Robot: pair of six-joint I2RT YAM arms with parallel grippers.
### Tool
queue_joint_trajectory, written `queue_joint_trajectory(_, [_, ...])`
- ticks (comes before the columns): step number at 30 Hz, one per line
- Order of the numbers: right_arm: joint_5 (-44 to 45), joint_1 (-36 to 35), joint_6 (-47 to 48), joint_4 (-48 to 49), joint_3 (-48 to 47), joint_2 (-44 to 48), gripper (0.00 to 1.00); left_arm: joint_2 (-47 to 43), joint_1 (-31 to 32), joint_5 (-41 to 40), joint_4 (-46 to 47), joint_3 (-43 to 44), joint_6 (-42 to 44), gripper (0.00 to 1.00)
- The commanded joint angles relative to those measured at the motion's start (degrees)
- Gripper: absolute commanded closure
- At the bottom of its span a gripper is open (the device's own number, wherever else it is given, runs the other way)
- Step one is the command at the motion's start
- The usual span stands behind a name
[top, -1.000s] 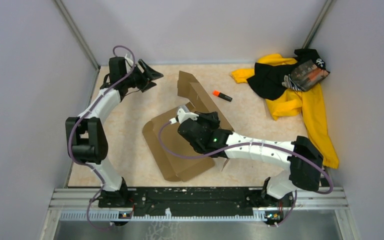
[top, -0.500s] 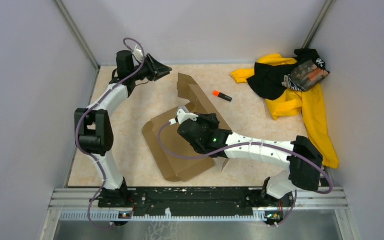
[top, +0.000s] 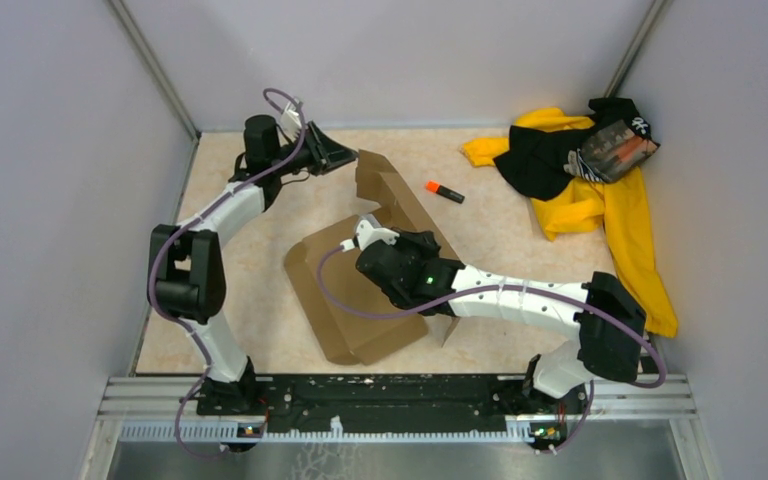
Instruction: Fold the paper box
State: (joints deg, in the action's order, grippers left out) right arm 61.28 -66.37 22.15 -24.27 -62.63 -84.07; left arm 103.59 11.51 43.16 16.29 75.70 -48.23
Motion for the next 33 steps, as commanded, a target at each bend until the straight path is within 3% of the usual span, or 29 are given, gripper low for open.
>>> queue_joint_trajectory(1, [-0.8,-0.6,-2.6,-1.2,-0.9,-1.0,1.0,-2.5,0.9,1.3,3.7,-2.2,0.5,0.68])
queue_joint_trajectory(33, [-2.0,-1.0,-5.8,-0.4,3.6,-1.6,1.0,-0.3,6.7,-1.8,1.8,-7.7,5.3,0.74])
